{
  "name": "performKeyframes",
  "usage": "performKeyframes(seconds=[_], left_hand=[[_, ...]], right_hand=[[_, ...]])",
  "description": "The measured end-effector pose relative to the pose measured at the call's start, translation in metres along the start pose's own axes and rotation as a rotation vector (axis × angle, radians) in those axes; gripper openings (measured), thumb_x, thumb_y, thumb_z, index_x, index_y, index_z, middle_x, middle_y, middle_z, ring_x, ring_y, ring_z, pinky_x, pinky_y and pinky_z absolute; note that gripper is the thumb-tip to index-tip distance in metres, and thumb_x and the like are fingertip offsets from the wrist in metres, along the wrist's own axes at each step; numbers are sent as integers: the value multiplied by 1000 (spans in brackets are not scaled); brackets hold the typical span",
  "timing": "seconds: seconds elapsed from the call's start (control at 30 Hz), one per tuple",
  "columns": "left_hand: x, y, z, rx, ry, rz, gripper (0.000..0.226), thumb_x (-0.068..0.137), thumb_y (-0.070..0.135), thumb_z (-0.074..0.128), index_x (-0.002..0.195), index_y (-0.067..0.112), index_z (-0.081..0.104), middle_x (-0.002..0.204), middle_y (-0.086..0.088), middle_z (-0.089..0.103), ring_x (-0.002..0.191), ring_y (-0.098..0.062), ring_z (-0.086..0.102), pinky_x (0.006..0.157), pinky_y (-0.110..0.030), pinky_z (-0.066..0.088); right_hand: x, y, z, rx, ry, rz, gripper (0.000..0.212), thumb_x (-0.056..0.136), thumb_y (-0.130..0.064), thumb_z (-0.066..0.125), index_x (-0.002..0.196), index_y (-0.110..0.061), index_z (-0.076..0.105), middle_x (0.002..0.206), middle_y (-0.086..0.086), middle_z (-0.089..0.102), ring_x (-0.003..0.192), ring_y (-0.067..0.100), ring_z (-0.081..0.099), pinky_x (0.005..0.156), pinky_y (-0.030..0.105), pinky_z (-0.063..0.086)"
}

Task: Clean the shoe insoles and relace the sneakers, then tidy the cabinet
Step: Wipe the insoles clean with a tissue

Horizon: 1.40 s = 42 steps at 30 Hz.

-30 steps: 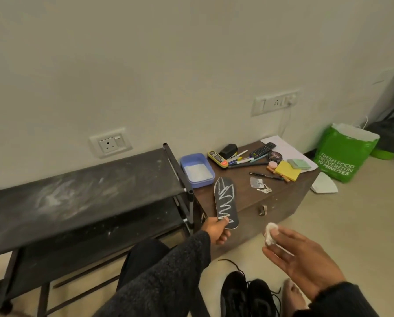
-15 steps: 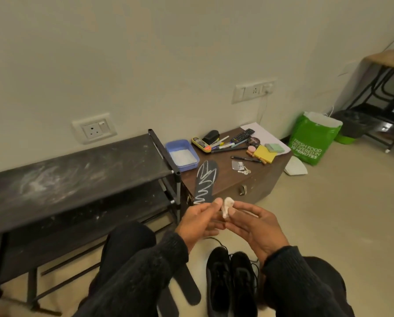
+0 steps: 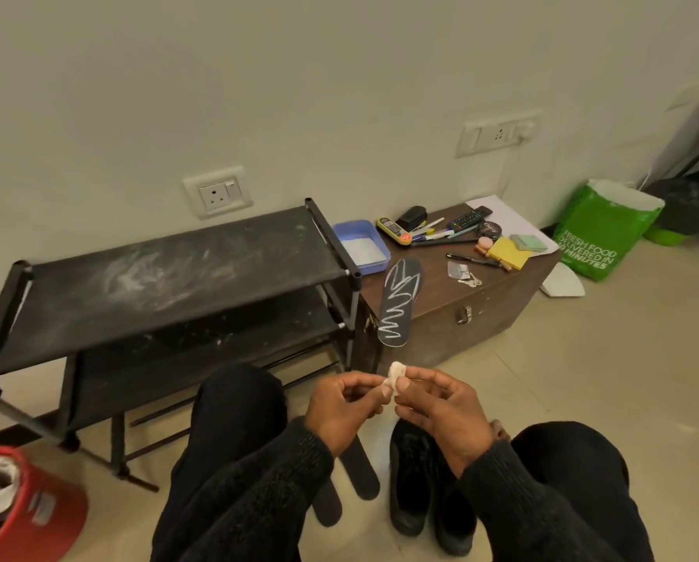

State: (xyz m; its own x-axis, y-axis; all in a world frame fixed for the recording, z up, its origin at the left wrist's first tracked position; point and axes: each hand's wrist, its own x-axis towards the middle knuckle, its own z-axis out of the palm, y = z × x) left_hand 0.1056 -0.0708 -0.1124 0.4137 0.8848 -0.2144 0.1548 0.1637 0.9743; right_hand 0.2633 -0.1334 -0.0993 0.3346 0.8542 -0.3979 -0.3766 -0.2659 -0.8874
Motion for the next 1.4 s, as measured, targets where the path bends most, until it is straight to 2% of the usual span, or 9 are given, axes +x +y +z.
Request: performKeyframes(seconds=[0.17, 0.27, 0.4, 0.5, 0.67, 0.77, 0.9, 1.1, 1.4], left_hand=[[38, 7, 11, 225, 28, 170, 8, 84, 27, 81, 90, 22, 80, 80, 11, 76, 75, -3, 70, 70, -14, 54], [80, -1, 19, 473, -18, 229, 23, 85, 36, 78, 105, 25, 77, 92, 14, 70, 79, 0, 64, 70, -10, 49], [141, -4, 24, 674, 30, 243, 46, 88, 37, 72, 131, 23, 63, 123, 7, 60, 104, -3, 56, 94, -16, 47], [193, -3, 31, 722, 20, 205, 68, 83, 49, 75, 140, 20, 51, 131, 4, 49, 110, -9, 51, 94, -19, 44], [257, -9, 47, 885, -27, 60, 102, 76, 62, 76, 154, 16, 28, 147, -6, 33, 133, -23, 39, 110, -35, 40], [271, -16, 57, 889, -39, -25, 99, 82, 53, 75, 156, 15, 22, 152, -8, 25, 140, -25, 32, 117, -39, 35], [277, -18, 65, 939, -102, -82, 84, 87, 42, 73, 154, 13, 30, 154, -8, 24, 142, -30, 26, 119, -44, 30], [269, -6, 70, 1146, -197, -11, 56, 88, 22, 70, 140, 13, 49, 150, -9, 34, 131, -35, 34, 107, -45, 40], [279, -4, 65, 1184, -241, 10, 51, 90, 19, 68, 138, 11, 51, 147, -9, 40, 135, -36, 31, 112, -47, 35]], right_hand=[[29, -14, -2, -11, 105, -101, 21, 81, -1, 78, 101, 3, 72, 95, 21, 75, 95, 37, 73, 90, 45, 58], [61, -22, -7, -34, 240, -154, 16, 81, 2, 78, 96, 3, 72, 88, 22, 75, 83, 33, 74, 81, 42, 61], [119, -34, -15, -77, 312, -175, 16, 83, 5, 75, 98, 1, 71, 87, 24, 74, 79, 28, 72, 73, 39, 62], [184, -47, -20, -204, 310, -190, 10, 84, 4, 74, 92, -2, 73, 87, 22, 73, 81, 30, 71, 73, 38, 62], [296, -63, -34, -625, 293, -187, 17, 85, 1, 71, 84, -16, 75, 94, 3, 73, 88, 19, 70, 78, 34, 60], [339, -73, -37, -731, 361, -188, 20, 86, -2, 69, 83, -21, 76, 97, -1, 72, 86, 9, 65, 81, 31, 56], [378, -82, -28, -868, 261, -194, 3, 87, -20, 75, 88, -23, 76, 99, -4, 70, 95, 11, 63, 92, 35, 53], [409, -73, -30, -1264, 271, -283, 20, 92, -22, 68, 111, -16, 71, 111, 6, 64, 101, 21, 60, 91, 34, 50], [428, -39, -54, -1366, 254, -418, 18, 95, -26, 63, 109, -19, 74, 112, 4, 62, 105, 20, 53, 94, 33, 45]])
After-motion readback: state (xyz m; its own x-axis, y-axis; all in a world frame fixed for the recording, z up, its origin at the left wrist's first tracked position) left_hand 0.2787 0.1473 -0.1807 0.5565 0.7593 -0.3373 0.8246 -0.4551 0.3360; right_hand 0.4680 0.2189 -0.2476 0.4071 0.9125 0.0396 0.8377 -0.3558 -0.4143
